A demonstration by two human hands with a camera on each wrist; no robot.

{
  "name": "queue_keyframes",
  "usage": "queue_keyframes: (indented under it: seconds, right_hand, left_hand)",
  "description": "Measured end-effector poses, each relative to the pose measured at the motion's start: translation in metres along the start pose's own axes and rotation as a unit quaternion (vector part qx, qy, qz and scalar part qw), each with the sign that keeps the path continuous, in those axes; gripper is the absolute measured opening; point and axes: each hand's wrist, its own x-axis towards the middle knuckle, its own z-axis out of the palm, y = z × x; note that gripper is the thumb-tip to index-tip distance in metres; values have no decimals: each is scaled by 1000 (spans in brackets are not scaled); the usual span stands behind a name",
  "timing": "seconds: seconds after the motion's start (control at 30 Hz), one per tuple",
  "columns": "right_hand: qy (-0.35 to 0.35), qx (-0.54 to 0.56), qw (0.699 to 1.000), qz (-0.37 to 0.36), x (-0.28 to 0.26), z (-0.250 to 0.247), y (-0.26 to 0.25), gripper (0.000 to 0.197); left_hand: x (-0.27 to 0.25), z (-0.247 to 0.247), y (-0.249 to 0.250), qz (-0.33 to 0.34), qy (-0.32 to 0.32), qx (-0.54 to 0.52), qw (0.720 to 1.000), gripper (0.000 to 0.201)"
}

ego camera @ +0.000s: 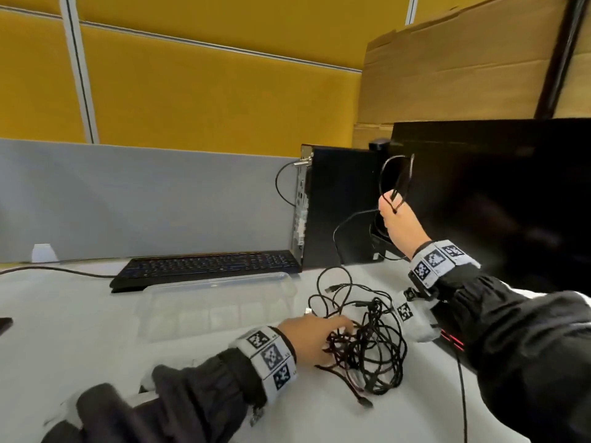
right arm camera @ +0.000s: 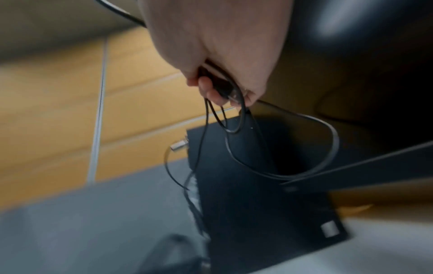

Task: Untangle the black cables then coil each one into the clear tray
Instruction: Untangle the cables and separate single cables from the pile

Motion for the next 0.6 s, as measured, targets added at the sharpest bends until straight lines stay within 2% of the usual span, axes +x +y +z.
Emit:
queue_keyframes:
  seconds: [0.07, 0.13, 0.2, 0.27, 0.3, 0.37, 0.4, 0.43, 0.47, 0.5, 0.57, 0.6]
  right_hand:
    - [-29, -118, 992, -17, 0, 6, 18, 18]
    - [-101, -239, 966, 13, 1, 14, 48, 27]
    - [-225, -366, 902, 46, -5, 25, 80, 46]
    - [-355, -469, 808, 34, -15, 29, 94, 74]
    - [-402, -486, 775, 43, -18, 29, 99, 79]
    - [-452, -502, 733, 73, -22, 27, 98, 86]
    - [-452, -512, 725, 86, -24, 28, 96, 87]
    - [-434, -521, 730, 85, -26, 29, 87, 84]
    - [-397, -521, 753, 60, -28, 33, 79, 73]
    - [-348, -492, 798, 29, -33, 38, 67, 57]
    - [-243, -347, 905, -24, -48, 53, 42, 22]
    - [-240, -272, 932, -14, -58, 61, 28, 10]
  left_hand:
    - [-15, -10, -14, -21, -9, 3, 1000, 32]
    - [-35, -20, -30, -47, 16, -18, 999, 22]
    - [-59, -26, -49, -68, 40, -66, 995, 17]
    - [-83, -28, -67, -83, 56, -118, 988, 10]
    - [-94, -28, -76, -90, 64, -135, 985, 8]
    - [-114, -29, -91, -106, 80, -162, 978, 9]
    - [-123, -29, -96, -114, 91, -175, 974, 10]
    - [-130, -30, -103, -121, 106, -188, 969, 11]
    - [-135, -31, -109, -127, 123, -199, 964, 12]
    - [-139, -31, -115, -131, 140, -210, 959, 14]
    - [-144, -32, -124, -136, 170, -233, 948, 16]
    - [-145, -32, -127, -137, 183, -244, 942, 15]
